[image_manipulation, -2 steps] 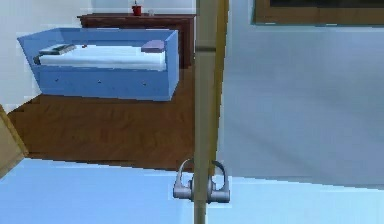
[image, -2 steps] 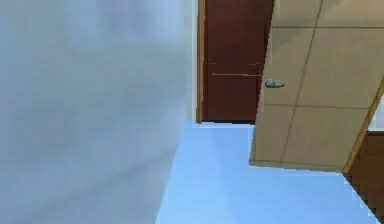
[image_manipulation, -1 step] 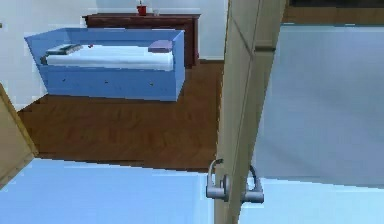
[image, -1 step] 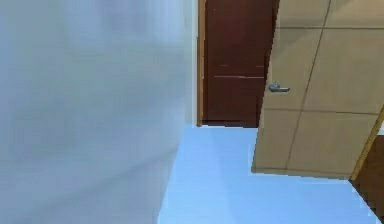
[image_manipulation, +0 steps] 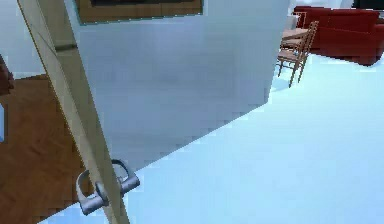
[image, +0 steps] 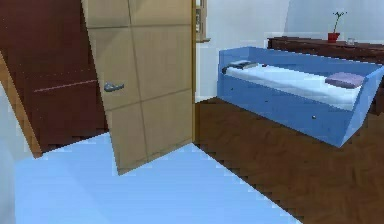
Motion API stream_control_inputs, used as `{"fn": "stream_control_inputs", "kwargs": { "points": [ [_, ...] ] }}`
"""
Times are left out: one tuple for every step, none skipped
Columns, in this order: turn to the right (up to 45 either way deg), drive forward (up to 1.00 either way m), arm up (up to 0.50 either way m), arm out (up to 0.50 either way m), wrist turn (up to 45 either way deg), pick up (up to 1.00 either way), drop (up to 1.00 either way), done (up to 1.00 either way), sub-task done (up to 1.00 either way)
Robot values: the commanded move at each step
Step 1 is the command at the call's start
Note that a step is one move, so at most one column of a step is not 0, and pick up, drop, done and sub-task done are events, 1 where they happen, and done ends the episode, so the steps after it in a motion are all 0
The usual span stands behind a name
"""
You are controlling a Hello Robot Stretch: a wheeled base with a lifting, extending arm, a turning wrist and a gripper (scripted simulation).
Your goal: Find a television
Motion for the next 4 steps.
{"fn": "stream_control_inputs", "kwargs": {
  "points": [
    [15.0,0.00,0.00,0.00,0.0,0.00,0.00,0.00,0.00],
    [0.0,0.10,0.00,0.00,0.0,0.00,0.00,0.00,0.00],
    [-33.0,0.00,0.00,0.00,0.0,0.00,0.00,0.00,0.00],
    [0.0,0.45,0.00,0.00,0.0,0.00,0.00,0.00,0.00]
  ]
}}
